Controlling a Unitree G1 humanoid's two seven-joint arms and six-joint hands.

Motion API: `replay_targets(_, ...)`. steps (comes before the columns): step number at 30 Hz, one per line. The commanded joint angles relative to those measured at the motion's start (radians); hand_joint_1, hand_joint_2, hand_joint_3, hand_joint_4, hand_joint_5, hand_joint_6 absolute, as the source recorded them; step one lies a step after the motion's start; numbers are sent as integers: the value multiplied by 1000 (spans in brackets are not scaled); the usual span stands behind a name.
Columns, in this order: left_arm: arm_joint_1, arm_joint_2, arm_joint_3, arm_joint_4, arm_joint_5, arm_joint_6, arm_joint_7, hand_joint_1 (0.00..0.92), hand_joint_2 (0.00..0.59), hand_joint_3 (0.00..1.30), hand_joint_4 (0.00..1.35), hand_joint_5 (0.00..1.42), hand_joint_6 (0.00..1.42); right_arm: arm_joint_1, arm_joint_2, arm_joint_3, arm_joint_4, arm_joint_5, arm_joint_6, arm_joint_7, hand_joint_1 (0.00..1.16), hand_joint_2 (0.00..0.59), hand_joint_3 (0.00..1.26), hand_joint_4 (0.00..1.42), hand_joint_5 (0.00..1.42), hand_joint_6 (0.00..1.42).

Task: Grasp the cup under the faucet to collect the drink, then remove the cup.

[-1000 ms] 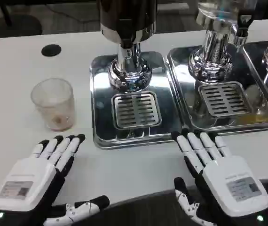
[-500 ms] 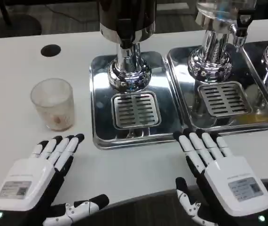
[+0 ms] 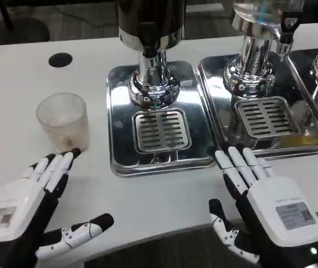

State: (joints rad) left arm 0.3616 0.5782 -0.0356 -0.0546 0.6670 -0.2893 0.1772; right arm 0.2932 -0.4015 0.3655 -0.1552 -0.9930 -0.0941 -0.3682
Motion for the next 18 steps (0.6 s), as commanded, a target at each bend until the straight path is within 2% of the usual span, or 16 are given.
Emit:
replay_targets(1,-4,-19,45,25,-34,-44,63,0,82,0,0,36,294,-9,8,-10,4,15,-1,5,437,522,113,1,26,128)
replay_targets(7,-31,-33,83,53,-57,-30,68,0,85,55,0,161,417,-27,21,-10,15,26,-4,-2,452,521,140,31,59,150)
replay_targets(10,-56,-36,91,71,-62,-26,68,77,90,59,0,194,436,-37,26,-12,24,27,0,-4,455,521,151,40,68,153)
replay_targets(18,-143,-48,118,163,-147,-2,39,126,78,64,0,233,482,-58,40,-18,51,50,-3,-4,458,521,171,69,84,168)
